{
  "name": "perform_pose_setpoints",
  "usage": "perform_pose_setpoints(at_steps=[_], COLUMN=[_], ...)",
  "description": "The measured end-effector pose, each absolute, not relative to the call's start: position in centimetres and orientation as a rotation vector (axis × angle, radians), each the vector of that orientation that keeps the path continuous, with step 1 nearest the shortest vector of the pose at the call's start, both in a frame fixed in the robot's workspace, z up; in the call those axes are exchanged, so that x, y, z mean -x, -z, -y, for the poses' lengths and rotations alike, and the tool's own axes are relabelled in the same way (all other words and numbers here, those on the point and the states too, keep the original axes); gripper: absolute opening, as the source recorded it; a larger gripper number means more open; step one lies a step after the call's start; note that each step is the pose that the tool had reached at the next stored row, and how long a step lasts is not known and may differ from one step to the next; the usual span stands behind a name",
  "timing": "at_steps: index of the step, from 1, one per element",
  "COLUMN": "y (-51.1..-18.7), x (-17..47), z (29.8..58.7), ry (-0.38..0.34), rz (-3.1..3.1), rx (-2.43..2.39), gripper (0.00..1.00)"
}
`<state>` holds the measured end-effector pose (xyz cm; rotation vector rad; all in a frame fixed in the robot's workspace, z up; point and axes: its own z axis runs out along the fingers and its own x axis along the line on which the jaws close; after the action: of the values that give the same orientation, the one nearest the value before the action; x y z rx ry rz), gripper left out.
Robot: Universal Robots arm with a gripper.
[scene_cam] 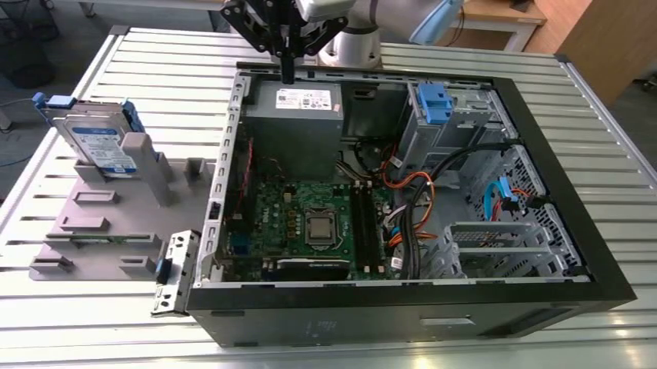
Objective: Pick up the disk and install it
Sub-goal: 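Reach for the disk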
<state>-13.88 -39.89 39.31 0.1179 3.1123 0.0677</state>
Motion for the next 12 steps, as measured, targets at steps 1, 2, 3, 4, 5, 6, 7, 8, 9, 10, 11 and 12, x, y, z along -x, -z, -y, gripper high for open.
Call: perform_pose_setpoints(at_steps=[1,2,3,4,5,6,7,8,9,10,11,12], y=[-39.31,-39.32,-39.32,-39.31,-39.32,-39.32,-39.32,-39.31,-39.32,-39.32,-39.32,-39.31], x=[13.90,13.93,13.96,13.98,14.01,14.04,14.07,14.08,14.15,14.24,14.25,14.26], z=[39.89,39.89,39.89,39.89,39.89,39.89,39.89,39.89,39.89,39.89,39.89,39.89], ry=[-0.068,-0.068,-0.068,-0.068,-0.068,-0.068,-0.068,-0.068,-0.068,-0.068,-0.068,-0.068], rz=[-3.112,-3.112,-3.112,-3.112,-3.112,-3.112,-3.112,-3.112,-3.112,-3.112,-3.112,-3.112], rx=[-0.118,-0.118,-0.118,-0.118,-0.118,-0.118,-0.118,-0.118,-0.118,-0.118,-0.118,-0.118], gripper=[0.11,0.11,0.11,0.11,0.11,0.11,0.11,0.11,0.11,0.11,0.11,0.11])
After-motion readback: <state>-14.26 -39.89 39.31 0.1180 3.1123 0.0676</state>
